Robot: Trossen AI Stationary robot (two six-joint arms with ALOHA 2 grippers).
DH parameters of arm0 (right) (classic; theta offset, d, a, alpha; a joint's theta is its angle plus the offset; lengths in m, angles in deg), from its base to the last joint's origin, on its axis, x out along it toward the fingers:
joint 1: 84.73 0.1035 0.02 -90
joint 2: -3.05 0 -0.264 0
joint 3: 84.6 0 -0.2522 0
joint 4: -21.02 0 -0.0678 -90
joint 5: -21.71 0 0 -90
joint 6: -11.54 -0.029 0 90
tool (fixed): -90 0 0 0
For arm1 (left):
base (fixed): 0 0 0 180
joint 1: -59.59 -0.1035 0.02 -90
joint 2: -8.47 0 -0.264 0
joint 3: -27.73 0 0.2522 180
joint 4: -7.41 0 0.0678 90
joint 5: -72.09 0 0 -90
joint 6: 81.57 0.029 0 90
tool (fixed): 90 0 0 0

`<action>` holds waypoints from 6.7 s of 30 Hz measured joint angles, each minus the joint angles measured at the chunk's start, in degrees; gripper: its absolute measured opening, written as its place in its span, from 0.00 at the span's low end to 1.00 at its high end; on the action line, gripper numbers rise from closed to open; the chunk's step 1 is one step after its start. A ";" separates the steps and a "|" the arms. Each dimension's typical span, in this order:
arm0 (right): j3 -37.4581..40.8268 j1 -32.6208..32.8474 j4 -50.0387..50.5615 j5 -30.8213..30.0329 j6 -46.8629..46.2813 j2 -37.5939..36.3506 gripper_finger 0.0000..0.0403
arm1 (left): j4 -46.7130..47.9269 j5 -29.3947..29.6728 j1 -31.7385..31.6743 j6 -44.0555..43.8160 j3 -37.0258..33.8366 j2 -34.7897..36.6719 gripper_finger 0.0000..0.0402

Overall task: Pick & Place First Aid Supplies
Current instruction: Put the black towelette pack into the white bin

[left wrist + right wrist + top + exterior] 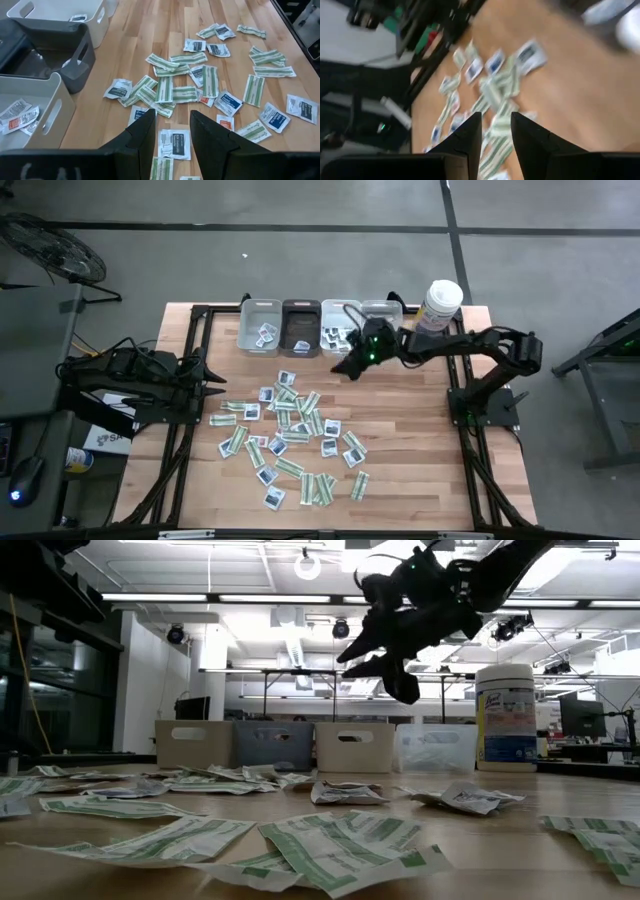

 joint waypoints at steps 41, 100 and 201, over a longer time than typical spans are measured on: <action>0.00 34.97 25.35 -18.77 7.92 1.07 0.24 | 3.92 -5.52 0.00 0.28 0.00 0.00 0.30; 0.02 36.80 17.01 -19.00 4.63 11.13 0.01 | 4.43 -5.52 0.01 2.21 0.00 0.01 0.30; 0.00 -14.19 2.92 -26.19 3.26 3.88 0.00 | -4.76 15.18 0.01 -1.27 0.00 0.00 0.30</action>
